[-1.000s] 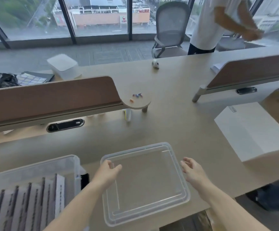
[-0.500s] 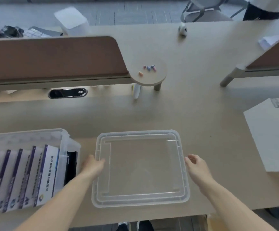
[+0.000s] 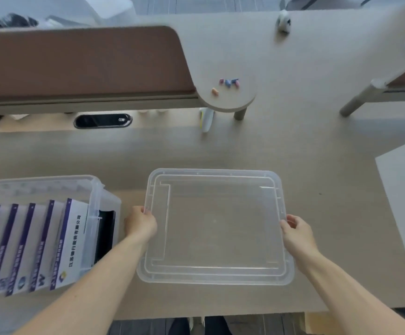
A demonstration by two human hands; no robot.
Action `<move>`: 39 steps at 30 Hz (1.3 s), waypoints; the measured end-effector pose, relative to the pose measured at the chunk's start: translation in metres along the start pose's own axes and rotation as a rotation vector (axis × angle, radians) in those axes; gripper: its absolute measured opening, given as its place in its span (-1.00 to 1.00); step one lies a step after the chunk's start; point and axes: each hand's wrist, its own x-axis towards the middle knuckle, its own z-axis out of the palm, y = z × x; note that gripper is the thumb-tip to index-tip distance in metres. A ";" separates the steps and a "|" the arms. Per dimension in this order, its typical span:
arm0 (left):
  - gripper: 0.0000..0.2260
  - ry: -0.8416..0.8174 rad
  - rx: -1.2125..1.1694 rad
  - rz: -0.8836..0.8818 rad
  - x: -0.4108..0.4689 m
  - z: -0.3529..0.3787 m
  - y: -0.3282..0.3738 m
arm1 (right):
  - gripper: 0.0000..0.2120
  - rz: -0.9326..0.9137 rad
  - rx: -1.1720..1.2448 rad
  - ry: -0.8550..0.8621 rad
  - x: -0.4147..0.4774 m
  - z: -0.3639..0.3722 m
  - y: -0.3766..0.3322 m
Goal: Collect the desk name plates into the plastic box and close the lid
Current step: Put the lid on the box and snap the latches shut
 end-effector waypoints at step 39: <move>-0.84 0.710 -0.522 0.705 -0.068 -0.543 -0.108 | -0.83 -1.043 0.307 0.118 -0.370 0.077 -0.310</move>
